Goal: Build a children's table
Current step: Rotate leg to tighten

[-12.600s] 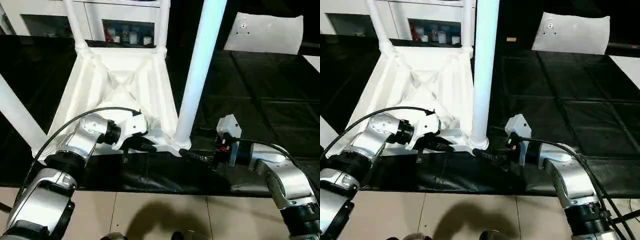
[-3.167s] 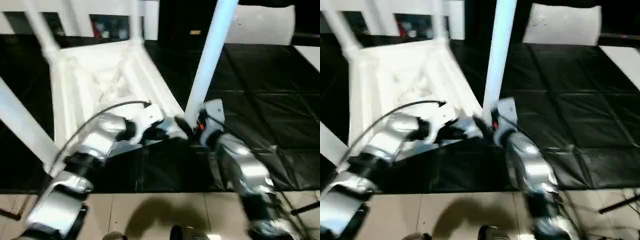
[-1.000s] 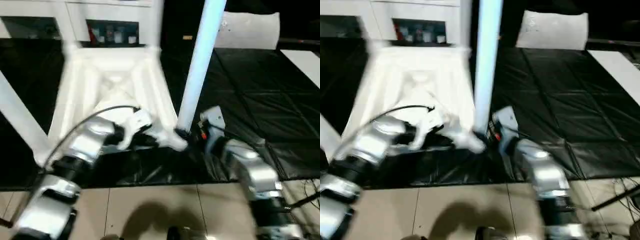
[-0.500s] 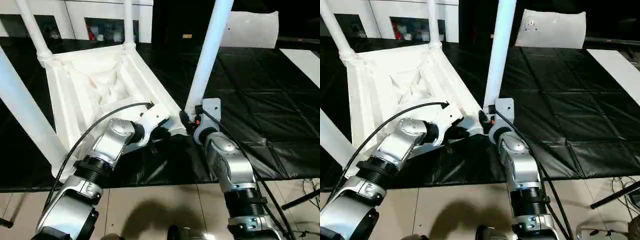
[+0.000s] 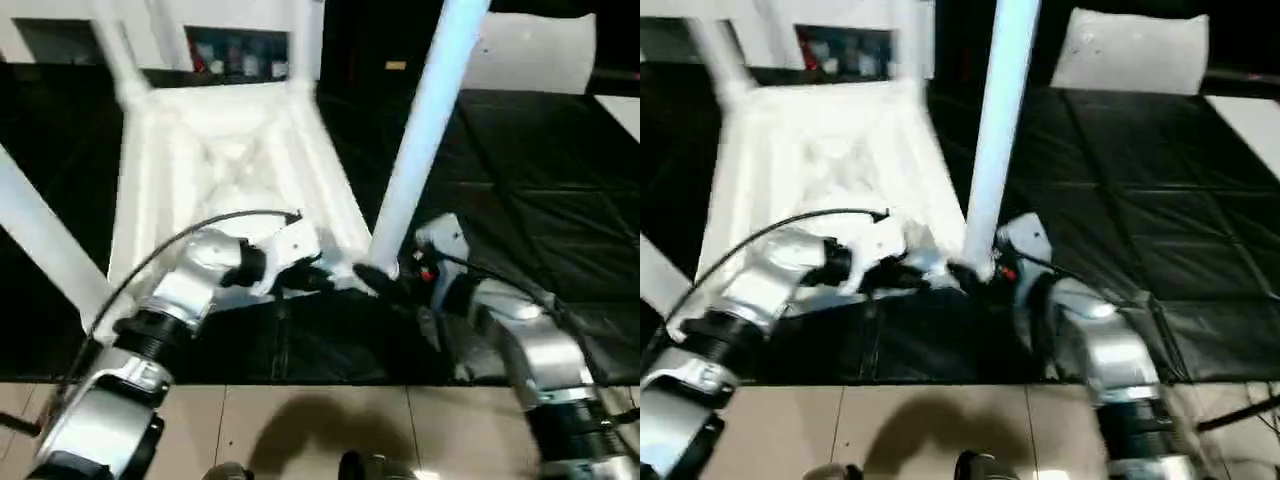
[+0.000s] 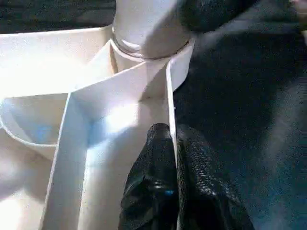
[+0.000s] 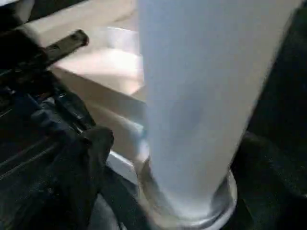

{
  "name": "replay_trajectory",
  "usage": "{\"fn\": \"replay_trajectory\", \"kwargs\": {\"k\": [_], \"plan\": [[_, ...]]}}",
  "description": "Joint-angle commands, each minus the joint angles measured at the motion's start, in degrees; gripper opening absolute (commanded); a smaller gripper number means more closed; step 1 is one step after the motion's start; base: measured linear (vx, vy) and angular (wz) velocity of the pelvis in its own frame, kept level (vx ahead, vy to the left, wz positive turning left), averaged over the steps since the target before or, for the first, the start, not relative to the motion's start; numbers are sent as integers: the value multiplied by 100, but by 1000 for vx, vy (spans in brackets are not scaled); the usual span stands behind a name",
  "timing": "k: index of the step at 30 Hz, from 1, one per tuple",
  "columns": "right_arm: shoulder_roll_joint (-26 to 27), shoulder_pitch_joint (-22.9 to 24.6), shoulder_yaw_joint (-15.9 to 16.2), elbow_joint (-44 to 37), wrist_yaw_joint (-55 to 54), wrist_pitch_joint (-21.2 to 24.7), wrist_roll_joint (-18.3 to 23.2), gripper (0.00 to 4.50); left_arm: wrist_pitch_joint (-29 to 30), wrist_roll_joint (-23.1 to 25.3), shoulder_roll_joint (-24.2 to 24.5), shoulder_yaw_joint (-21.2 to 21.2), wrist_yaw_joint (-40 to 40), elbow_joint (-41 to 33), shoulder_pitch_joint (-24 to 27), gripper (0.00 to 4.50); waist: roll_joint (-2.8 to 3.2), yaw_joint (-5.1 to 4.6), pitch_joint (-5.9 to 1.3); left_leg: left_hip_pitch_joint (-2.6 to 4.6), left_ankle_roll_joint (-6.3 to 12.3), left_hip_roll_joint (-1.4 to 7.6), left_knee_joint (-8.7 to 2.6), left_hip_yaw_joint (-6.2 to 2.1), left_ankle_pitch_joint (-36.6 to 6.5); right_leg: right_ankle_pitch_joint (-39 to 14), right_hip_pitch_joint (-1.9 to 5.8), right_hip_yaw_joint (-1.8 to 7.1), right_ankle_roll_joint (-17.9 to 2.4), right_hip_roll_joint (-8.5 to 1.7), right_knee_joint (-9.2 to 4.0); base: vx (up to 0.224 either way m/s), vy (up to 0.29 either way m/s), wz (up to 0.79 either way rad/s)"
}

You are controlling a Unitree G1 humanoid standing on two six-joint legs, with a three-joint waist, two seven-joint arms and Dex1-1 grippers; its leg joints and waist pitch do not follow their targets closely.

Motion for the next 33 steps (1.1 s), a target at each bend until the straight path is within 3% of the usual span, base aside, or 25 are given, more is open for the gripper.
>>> {"fn": "replay_trajectory", "kwargs": {"k": [1, 5, 6, 12, 18, 20, 22, 26, 33], "plan": [[-350, 19, -49, -159, 637, -78, 227, 446, -223, -189, 32, -242, -719, 159, 62, 0, -27, -1, -334, -51, 743, 205, -253, -4, -380, -1025, 390, 331, -1129, -459, -325, 0, 0, 0], [-775, -21, 69, -171, 1320, -95, 388, 446, -413, -209, 221, -355, -1268, 267, -32, 0, -28, 8, -323, -43, 739, 214, -250, -5, -520, -1266, 380, 321, -1137, -462, -344, 0, 0, 0], [-1103, -72, 265, -118, 1826, -196, 397, 446, -665, -148, 337, -452, -1608, 459, -139, 0, -23, 16, -319, -49, 726, 211, -252, -11, -539, -1324, 381, 317, -1124, -466, -352, 0, 0, 0], [-1475, -248, 581, 21, 2842, -309, 503, 446, -1056, -12, 433, -576, -2010, 843, -402, 0, -24, 99, -336, -49, 689, 234, -234, -2, -519, -1352, 392, 303, -1101, -465, -334, 0, 0, 0], [-1528, -427, 766, 257, 3175, -487, 434, 399, -1190, 16, 423, -624, -2205, 953, -508, 0, -36, 154, -363, -50, 716, 244, -207, 7, -297, -855, 399, 298, -1302, -463, -260, 0, 0, 0], [-1492, -694, 989, 643, 3424, -726, 326, 379, -1382, -79, 420, -867, -2331, 1098, -642, 0, -28, 161, -365, -51, 735, 234, -199, 6, -294, -792, 391, 286, -1364, -458, -243, 0, 0, 0], [-1471, -749, 1001, 708, 3472, -745, 331, 363, -1431, -107, 411, -923, -2332, 1154, -677, 0, -18, 188, -364, -58, 745, 249, -193, 5, -275, -703, 396, 292, -1404, -465, -231, 0, 0, 0], [-1365, -888, 1015, 868, 3542, -814, 342, 331, -1552, -134, 374, -1043, -2332, 1252, -746, 0, -22, 253, -373, -45, 777, 260, -182, 13, -197, -524, 385, 291, -1456, -468, -203, 0, 0, 0], [-1257, -960, 1050, 1033, 3522, -917, 354, 275, -1622, -114, 323, -1064, -2332, 1309, -786, 0, -21, 280, -367, -62, 697, 253, -187, 3, -266, -627, 403, 283, -1403, -476, -214, 0, 0, 0]]}}
